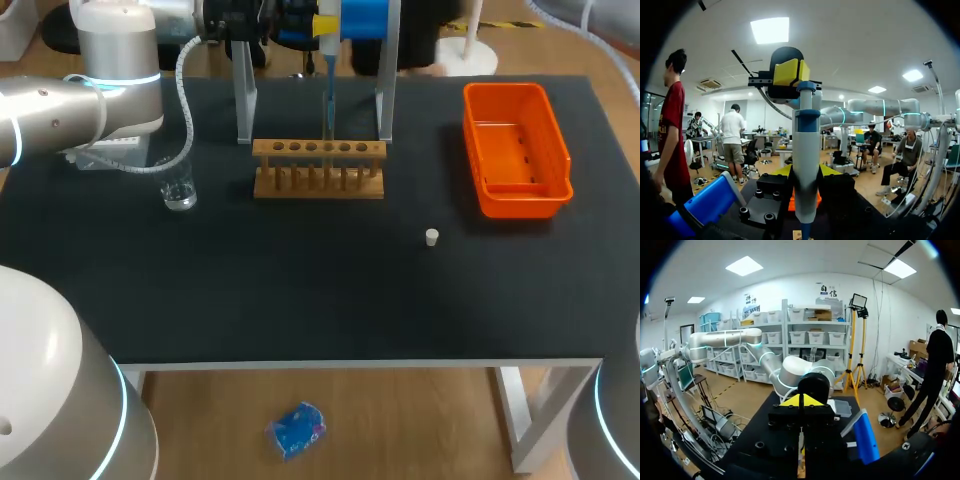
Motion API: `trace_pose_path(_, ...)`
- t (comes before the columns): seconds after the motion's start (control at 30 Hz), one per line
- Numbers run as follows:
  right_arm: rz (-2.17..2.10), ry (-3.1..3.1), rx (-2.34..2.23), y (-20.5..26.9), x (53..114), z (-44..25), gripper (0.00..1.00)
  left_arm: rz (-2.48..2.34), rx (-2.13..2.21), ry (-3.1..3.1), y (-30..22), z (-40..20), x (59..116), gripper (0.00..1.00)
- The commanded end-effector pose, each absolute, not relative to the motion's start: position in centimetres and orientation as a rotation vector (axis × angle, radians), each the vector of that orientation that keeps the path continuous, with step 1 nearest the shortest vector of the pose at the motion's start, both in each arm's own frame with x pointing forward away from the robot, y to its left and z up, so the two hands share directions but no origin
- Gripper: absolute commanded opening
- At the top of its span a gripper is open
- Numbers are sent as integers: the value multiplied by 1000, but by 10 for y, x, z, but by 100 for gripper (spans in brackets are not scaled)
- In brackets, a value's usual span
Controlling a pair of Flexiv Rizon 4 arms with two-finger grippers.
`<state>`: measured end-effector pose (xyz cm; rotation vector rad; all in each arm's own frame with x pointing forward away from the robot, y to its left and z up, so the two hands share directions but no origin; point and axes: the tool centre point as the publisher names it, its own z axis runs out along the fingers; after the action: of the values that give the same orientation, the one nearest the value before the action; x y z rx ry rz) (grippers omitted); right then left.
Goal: Invert the test tube, pick up the pipette, mount the tip to pipette, aspirate from beaker and dispense into the tube, eject the tip, return the pipette, and cap with the stopper.
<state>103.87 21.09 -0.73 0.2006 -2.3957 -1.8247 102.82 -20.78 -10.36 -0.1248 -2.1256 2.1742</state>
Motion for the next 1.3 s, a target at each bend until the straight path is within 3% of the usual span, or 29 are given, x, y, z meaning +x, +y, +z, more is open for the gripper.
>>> trace_pose_path(0.03,-1814,-2391,213,212,1044,-6,0,2174,-124,-2128,-208,-103,1028,0)
trace_pose_path(1.3,-1823,-2385,234,210,1041,-2,0,2174,-124,-2128,-208,-103,1028,0)
